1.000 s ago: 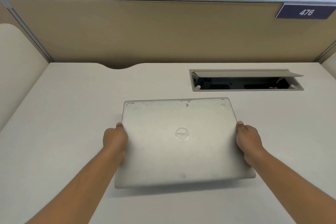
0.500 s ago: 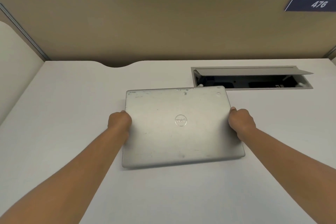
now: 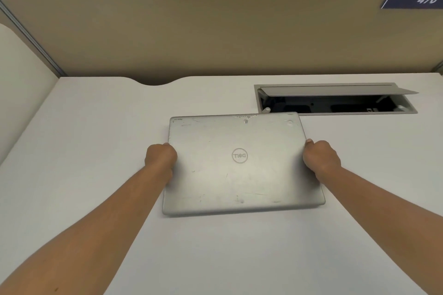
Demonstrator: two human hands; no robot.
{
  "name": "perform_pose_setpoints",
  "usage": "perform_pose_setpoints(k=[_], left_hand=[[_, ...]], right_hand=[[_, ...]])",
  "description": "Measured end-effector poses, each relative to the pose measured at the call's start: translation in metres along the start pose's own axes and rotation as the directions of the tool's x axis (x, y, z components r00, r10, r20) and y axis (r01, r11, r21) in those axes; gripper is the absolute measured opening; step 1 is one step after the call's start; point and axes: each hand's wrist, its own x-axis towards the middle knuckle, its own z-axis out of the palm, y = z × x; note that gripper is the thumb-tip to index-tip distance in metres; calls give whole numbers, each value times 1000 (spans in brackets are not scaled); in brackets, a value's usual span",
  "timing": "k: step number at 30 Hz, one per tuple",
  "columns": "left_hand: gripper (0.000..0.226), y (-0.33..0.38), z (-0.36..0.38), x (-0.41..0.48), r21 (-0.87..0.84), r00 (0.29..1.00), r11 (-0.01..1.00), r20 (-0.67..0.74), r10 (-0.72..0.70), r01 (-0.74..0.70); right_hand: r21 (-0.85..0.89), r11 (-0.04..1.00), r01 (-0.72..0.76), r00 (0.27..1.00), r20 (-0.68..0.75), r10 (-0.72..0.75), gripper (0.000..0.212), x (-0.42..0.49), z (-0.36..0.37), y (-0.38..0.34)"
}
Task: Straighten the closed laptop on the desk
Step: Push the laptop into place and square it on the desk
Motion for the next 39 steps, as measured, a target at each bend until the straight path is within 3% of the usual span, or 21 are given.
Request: perform_pose_setpoints(k=[4,8,12,17,19,22,25,31,39], left_hand=[[15,-4,4,5,-32,1000,999,-1,20,-20],[21,-6,6,15,-19,999,999,-2,49,-49],[12,-8,5,12,11,999,999,-11,47,-47],[35,-18,7,-1,170,990,976,-18,140,-135],[44,-25,9,-10,313,961,918,-51,272,-243],[50,-38,14,-23,494,858,759,-51,511,-424],[58,-46,20,-30,586,749,606,3,662,-538],[51,-46,40,-32,585,542,309,275,794,-750],[53,-53,57,-35,592,513,224,380,769,-774]], right_hand=[[-41,999,17,1000,-7,-17,39,0,-1,-1],[-96,994,50,999,-7,-51,31,2,0,3],[-124,990,66,998,-12,-68,35,1,1,4],[-149,977,151,986,-44,-159,39,-10,0,7],[-205,959,196,968,-118,-223,36,-19,1,6],[-301,897,324,888,-231,-398,38,-34,9,3],[-288,812,508,808,-167,-565,47,-42,22,-2],[-246,660,710,688,39,-725,50,-46,44,-22],[-315,643,698,700,114,-705,54,-43,54,-20]])
